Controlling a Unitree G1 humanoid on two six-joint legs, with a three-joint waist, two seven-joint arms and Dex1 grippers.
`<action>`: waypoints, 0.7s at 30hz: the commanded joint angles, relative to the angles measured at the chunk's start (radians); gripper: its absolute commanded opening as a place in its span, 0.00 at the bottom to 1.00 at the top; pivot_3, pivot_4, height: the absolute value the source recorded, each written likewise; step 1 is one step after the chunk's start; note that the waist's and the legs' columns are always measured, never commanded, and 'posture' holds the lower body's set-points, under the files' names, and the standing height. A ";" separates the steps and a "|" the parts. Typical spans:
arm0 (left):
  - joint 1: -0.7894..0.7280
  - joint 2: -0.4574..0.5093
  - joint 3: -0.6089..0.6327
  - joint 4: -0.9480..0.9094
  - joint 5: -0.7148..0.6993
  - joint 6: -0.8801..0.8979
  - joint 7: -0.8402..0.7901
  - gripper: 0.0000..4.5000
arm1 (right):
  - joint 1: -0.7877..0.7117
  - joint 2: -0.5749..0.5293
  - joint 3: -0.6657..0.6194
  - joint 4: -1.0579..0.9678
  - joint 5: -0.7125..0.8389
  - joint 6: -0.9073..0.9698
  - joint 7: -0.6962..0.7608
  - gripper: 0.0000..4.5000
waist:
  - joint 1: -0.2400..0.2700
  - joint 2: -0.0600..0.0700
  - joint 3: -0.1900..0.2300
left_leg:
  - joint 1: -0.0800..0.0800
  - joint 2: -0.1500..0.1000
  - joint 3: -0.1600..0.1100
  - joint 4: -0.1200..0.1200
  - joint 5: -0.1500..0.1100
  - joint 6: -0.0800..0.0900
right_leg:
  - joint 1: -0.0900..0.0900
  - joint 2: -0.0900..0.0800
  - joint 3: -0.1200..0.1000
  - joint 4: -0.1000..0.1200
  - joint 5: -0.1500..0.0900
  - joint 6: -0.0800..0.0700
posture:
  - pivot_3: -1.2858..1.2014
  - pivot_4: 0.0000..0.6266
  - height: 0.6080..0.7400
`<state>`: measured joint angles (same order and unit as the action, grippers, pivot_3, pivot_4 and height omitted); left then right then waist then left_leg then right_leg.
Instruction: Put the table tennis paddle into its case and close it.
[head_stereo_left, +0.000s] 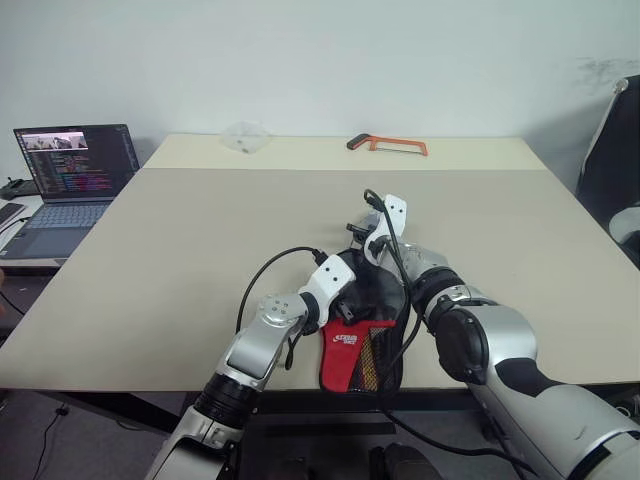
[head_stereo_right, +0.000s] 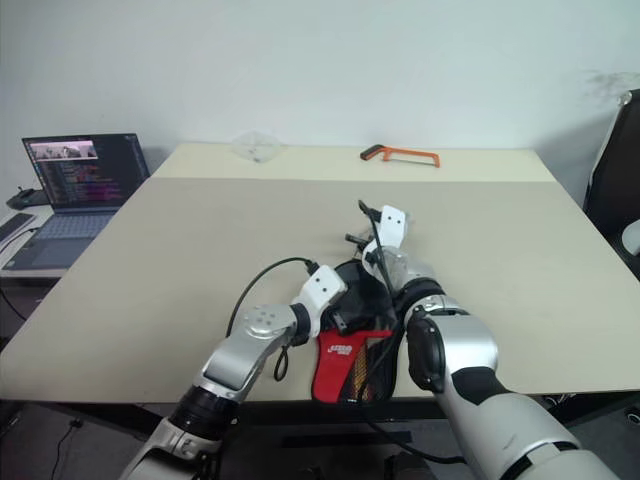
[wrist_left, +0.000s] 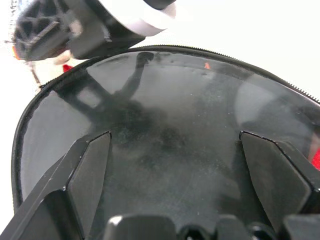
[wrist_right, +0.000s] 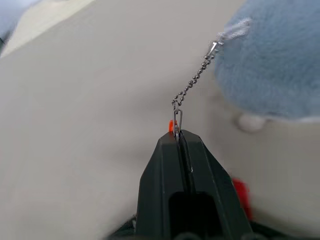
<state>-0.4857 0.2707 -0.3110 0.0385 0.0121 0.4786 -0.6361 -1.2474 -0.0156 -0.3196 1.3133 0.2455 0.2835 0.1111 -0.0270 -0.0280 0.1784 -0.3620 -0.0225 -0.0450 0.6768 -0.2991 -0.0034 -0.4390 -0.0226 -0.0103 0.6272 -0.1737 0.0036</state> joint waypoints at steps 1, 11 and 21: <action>0.021 0.004 -0.040 0.042 0.022 0.018 -0.009 1.00 | 0.038 -0.069 0.055 -0.099 -0.048 0.025 0.054 0.00 | 0.001 0.000 0.000 | 0.000 0.000 0.000 0.000 0.000 0.000 | 0.000 0.000 0.000 0.000 0.000 0.000 | 0.52 0.24 1.00; -0.002 0.001 -0.048 0.085 0.022 -0.009 -0.024 1.00 | 0.185 -0.202 0.169 -0.385 -0.094 0.197 0.156 0.00 | 0.008 0.001 0.000 | 0.001 -0.001 -0.002 0.001 0.000 0.000 | 0.002 0.000 -0.001 0.000 -0.003 0.005 | 0.52 0.24 1.00; -0.037 0.005 -0.055 0.147 0.027 -0.048 -0.050 1.00 | 0.406 -0.439 0.331 -0.854 -0.083 0.466 0.444 0.00 | 0.029 0.001 0.000 | 0.000 -0.002 -0.002 0.001 0.000 0.000 | 0.002 0.000 -0.002 -0.001 -0.004 0.006 | 0.52 0.24 1.00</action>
<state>-0.5359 0.2610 -0.3388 0.1257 0.0113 0.4218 -0.6724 -0.8678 -0.3673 0.0012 0.5671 0.1768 0.7125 0.4921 0.0020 -0.0270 0.1780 -0.3623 -0.0248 -0.0478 0.6782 -0.2988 -0.0031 -0.4368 -0.0223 -0.0129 0.6265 -0.1776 0.0101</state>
